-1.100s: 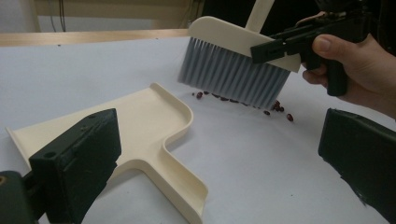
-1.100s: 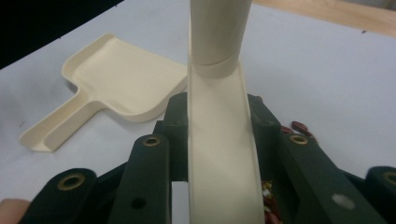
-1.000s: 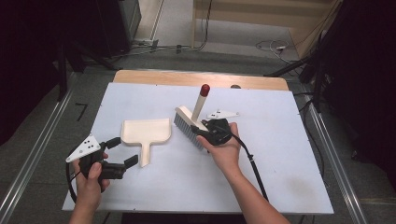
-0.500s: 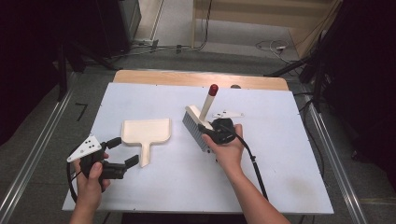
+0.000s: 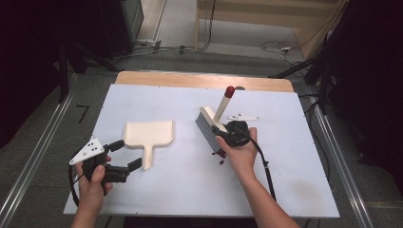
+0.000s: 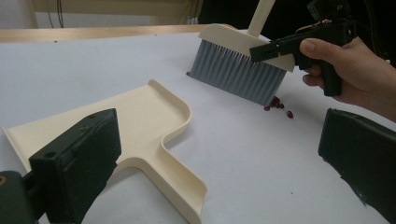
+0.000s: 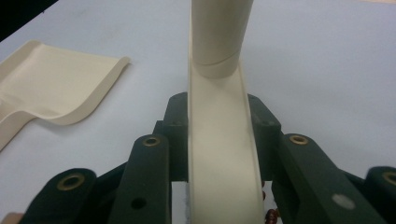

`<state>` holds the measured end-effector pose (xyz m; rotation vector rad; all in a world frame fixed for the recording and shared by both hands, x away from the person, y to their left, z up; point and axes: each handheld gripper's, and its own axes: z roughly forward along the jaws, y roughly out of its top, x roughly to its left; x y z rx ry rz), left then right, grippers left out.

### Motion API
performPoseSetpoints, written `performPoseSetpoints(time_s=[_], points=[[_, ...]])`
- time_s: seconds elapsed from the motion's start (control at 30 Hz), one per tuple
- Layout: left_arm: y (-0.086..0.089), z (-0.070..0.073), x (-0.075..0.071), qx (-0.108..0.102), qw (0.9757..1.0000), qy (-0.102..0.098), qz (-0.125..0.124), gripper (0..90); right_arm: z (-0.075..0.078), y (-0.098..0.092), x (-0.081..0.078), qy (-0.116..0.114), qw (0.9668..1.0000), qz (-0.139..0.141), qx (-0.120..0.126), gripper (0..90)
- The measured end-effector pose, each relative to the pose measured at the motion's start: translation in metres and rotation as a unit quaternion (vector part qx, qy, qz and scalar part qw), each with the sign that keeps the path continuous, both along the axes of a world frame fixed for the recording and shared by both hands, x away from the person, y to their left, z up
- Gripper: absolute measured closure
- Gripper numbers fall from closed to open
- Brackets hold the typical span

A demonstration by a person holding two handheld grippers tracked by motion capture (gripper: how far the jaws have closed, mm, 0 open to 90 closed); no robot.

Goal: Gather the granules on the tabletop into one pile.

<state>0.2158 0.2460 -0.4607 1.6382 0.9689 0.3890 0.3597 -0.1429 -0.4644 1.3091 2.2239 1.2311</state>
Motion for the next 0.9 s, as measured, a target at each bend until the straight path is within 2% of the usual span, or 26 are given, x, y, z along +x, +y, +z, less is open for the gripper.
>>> performPoseSetpoints(time_s=[0.07,0.3,0.4,0.47,0.5,0.57,0.67,0.73,0.77,0.8,0.9], points=[[0.0,0.0,0.0,0.001,1.0,0.0,0.0,0.0,0.002,-0.001,0.0,-0.002,1.0,0.005,0.004,65.7],[0.001,0.0,0.0,-0.001,1.0,0.001,0.003,0.0,0.019,-0.014,0.0,-0.032,0.9974,0.063,0.015,65.7],[0.001,-0.001,0.0,-0.001,1.0,0.002,0.003,0.0,0.03,-0.026,-0.001,-0.038,0.9935,0.107,0.011,65.7],[0.001,-0.001,0.0,-0.002,1.0,0.002,0.003,0.0,0.036,-0.034,-0.004,-0.041,0.9894,0.14,0.003,65.7],[0.001,-0.001,0.0,-0.001,1.0,0.002,0.003,0.0,0.038,-0.039,-0.005,-0.043,0.9861,0.161,-0.004,65.7],[0.001,-0.001,0.0,0.001,1.0,0.002,0.002,0.0,0.041,-0.047,-0.009,-0.062,0.9763,0.206,-0.029,65.7],[-0.001,-0.001,0.0,0.001,1.0,0.005,0.002,0.0,0.043,-0.057,-0.017,-0.081,0.9584,0.266,-0.065,65.7],[-0.002,-0.001,0.0,0.003,1.0,0.004,0.001,0.0,0.042,-0.063,-0.022,-0.082,0.9511,0.288,-0.075,65.7],[-0.003,-0.002,0.001,0.004,1.0,0.004,0.0,0.0,0.041,-0.066,-0.024,-0.079,0.9494,0.295,-0.074,65.7],[-0.003,-0.001,0.001,0.004,1.0,0.004,0.0,0.0,0.04,-0.069,-0.026,-0.075,0.9473,0.304,-0.069,65.7],[-0.004,-0.002,0.0,0.004,1.0,0.005,0.0,0.0,0.036,-0.075,-0.033,-0.068,0.9373,0.338,-0.053,65.7]])
